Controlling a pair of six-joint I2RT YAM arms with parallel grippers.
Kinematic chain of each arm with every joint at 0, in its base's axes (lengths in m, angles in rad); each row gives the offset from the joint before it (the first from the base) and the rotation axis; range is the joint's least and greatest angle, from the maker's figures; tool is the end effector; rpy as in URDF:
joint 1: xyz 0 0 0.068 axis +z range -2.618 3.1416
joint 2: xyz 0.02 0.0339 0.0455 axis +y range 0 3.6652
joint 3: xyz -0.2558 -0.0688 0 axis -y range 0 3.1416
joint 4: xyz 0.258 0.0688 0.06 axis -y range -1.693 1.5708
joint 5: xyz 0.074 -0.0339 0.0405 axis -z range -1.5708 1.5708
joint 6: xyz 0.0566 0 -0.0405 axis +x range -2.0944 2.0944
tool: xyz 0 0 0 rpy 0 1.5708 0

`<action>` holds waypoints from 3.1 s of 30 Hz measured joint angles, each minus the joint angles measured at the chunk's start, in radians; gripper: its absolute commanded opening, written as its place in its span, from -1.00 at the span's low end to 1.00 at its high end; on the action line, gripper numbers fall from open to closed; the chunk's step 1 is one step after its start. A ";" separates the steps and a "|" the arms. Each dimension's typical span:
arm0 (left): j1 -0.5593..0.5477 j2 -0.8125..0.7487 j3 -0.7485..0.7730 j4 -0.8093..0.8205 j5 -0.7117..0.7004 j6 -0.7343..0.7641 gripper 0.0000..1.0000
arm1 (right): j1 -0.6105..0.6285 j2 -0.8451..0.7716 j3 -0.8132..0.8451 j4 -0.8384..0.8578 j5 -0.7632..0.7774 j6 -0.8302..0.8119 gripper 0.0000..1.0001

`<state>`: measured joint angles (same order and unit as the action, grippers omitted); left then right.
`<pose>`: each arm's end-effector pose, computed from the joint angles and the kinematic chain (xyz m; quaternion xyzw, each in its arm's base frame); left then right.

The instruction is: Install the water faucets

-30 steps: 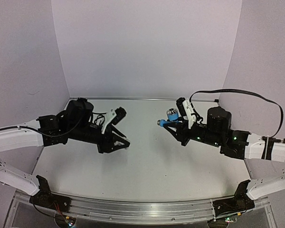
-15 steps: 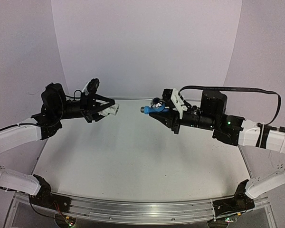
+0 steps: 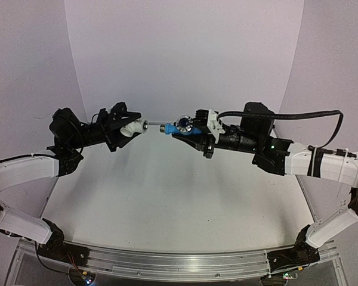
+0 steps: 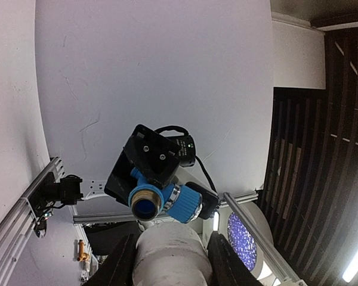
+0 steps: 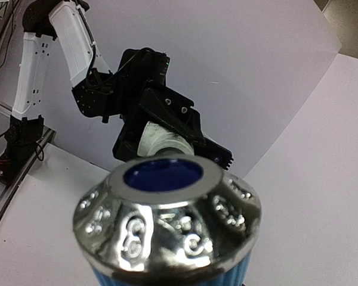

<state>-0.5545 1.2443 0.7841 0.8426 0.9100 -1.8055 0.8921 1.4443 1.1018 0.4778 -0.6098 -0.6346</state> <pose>0.2287 -0.1942 0.3355 0.0008 0.6209 -0.7819 0.0560 0.2072 0.3085 0.3534 -0.5971 0.2969 0.2881 0.6872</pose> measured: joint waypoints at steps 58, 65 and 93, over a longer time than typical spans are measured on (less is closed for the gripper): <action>-0.440 0.658 0.472 -1.687 -0.957 1.038 0.29 | -0.021 -0.348 -0.293 -0.063 0.332 0.375 -1.00; -0.440 0.690 0.507 -1.730 -0.956 1.118 0.24 | -0.021 -0.356 -0.293 -0.063 0.332 0.380 -1.00; -0.392 0.733 0.567 -1.747 -0.925 1.215 -1.00 | -0.021 -0.323 -0.293 -0.073 0.316 0.384 -1.00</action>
<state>-0.9464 1.9772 1.3514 -0.9048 -0.0153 -0.5907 0.8708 1.1213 0.8092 0.4047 -0.2935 -0.2503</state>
